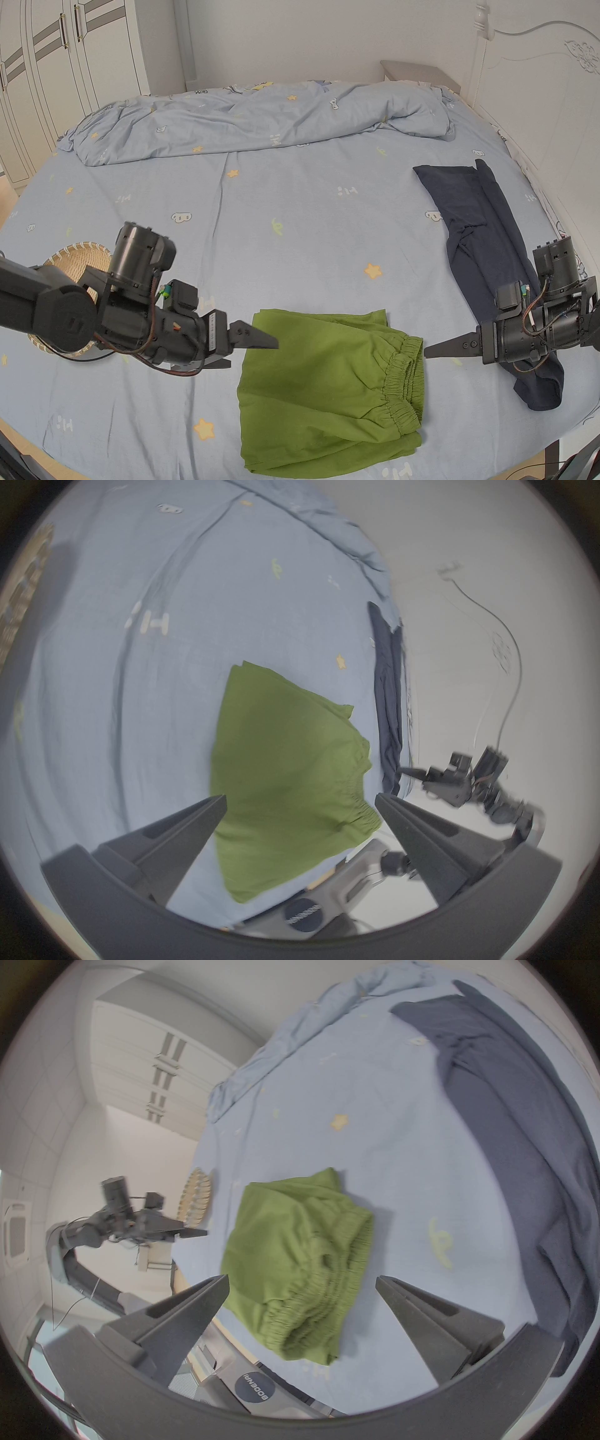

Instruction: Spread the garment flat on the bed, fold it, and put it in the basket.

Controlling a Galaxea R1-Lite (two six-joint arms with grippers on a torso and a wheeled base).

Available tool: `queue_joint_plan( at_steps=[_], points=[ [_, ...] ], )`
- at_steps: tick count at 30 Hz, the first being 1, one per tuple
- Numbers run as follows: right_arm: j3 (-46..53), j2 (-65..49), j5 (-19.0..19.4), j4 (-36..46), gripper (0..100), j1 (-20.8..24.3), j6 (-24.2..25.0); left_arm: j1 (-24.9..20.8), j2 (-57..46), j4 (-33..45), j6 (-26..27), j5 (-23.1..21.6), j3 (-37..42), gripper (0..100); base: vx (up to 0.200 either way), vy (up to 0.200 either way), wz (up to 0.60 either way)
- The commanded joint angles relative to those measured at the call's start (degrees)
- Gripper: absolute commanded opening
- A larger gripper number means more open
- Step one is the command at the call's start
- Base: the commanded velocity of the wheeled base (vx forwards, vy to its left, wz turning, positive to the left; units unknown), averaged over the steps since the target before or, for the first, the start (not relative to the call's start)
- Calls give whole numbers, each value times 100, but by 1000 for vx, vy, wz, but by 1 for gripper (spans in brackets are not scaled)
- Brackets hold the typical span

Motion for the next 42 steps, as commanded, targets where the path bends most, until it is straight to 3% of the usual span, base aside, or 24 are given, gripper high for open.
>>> queue_joint_plan(
  at_steps=[1, 2, 9, 15, 23, 29, 42],
  points=[
    [-571, -43, 16, -10, 100, 1105, 177, 1070, 480, -807, 1247, -785, 1089, 100, 0, 0, 0],
    [-624, 80, 16, -36, 100, 1299, 177, 1096, 718, -860, 1467, -768, 1106, 100, 0, 0, 0],
    [-659, 880, 148, -230, 100, 1861, 212, 1017, 1315, -992, 1493, -821, 869, 100, 0, 0, 0],
    [-484, 1398, 438, -221, 100, 1949, 212, 727, 1684, -992, 1432, -821, 403, 100, 0, 0, 0],
    [44, 1715, 843, -230, 100, 1773, 203, 516, 1825, -1001, 1344, -821, 201, 100, 0, 0, 0],
    [439, 2066, 1221, -564, 100, 1167, 124, 358, 2045, -1009, 1335, -838, 104, 100, 0, 0, 0],
    [554, 2058, 1300, -784, 100, 982, 115, -292, 2221, -1150, 1335, -1023, -10, 100, 0, 0, 0]
  ],
)
